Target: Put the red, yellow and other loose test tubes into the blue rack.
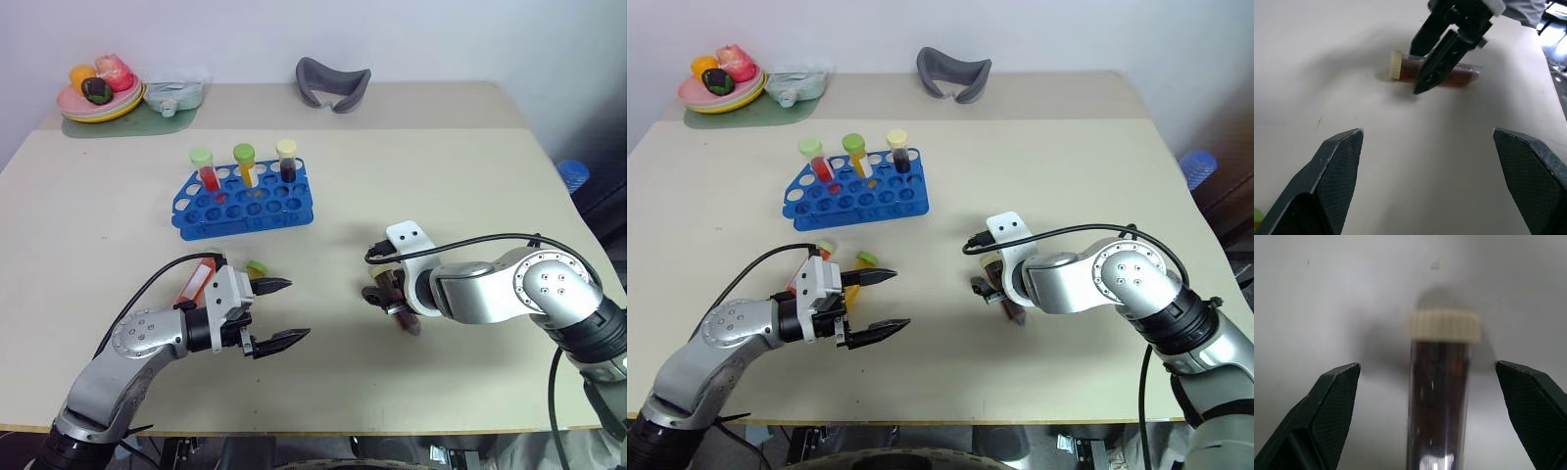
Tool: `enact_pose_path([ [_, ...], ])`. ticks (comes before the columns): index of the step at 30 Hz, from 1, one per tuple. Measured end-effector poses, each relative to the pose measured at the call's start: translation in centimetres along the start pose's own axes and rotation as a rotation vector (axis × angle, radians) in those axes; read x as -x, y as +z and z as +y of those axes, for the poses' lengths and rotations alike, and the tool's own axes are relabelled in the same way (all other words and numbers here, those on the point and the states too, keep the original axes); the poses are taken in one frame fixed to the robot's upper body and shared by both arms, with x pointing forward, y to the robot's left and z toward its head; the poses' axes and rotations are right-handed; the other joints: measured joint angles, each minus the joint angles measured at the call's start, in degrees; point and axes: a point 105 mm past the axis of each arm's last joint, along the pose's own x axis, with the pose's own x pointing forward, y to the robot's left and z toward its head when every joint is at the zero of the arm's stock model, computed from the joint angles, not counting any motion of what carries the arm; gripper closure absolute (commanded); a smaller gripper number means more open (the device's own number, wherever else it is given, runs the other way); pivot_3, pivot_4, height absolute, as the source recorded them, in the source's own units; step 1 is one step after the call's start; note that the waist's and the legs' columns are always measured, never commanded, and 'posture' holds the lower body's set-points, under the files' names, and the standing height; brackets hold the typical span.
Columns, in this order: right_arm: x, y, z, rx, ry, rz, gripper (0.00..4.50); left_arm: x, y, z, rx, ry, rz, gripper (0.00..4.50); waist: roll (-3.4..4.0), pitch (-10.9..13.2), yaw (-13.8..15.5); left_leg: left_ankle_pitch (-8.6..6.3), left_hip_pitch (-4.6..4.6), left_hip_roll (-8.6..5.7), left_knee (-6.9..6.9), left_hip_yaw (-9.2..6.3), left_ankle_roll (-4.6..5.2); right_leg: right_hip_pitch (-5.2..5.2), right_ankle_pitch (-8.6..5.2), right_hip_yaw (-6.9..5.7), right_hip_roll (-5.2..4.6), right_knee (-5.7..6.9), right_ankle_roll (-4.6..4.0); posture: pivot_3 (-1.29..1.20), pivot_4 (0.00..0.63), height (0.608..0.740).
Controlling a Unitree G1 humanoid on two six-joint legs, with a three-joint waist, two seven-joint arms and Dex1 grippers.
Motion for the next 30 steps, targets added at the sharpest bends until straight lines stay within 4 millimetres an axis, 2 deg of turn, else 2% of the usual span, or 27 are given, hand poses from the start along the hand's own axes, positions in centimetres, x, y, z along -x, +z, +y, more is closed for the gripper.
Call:
enact_pose_path([
  [4, -0.1, 0.0, 0.1, -0.004, -0.023, 0.002, 0.01, -0.1, 0.5, -0.2, -0.018, 0.004, -0.009, 0.18, 0.01, 0.0, 0.0, 0.0, 0.02, -0.01, 0.01, 0.0, 0.0, 0.01, 0.0, 0.0, -0.01, 0.01, 0.0, 0.0, 0.15, 0.74],
  [12, 0.2, -0.6, -0.3, 0.044, -0.028, 0.022, 0.01, -0.7, 1.8, 0.7, -0.037, 0.012, -0.011, 0.18, 0.01, 0.0, 0.1, 0.0, 0.0, -0.01, 0.0, -0.01, 0.0, 0.02, 0.0, -0.02, -0.01, -0.02, 0.0, 0.0, 0.15, 0.74],
  [19, 0.6, -1.2, -1.0, 0.088, -0.008, 0.057, 0.01, -0.7, 1.7, 0.7, -0.013, 0.008, 0.002, 0.18, 0.0, 0.0, 0.1, 0.0, 0.01, -0.01, 0.0, -0.02, 0.0, 0.03, 0.0, -0.02, 0.0, -0.02, 0.0, 0.0, 0.15, 0.74],
  [30, 0.4, -0.3, -1.4, 0.176, 0.073, 0.17, 0.01, -0.7, 1.7, 0.5, -0.013, 0.019, 0.0, 0.18, -0.09, -0.1, -0.2, -0.01, 0.19, 0.0, -0.01, -0.01, 0.01, 0.15, 0.0, 0.0, 0.03, -0.01, -0.02, 0.0, 0.15, 0.74],
])
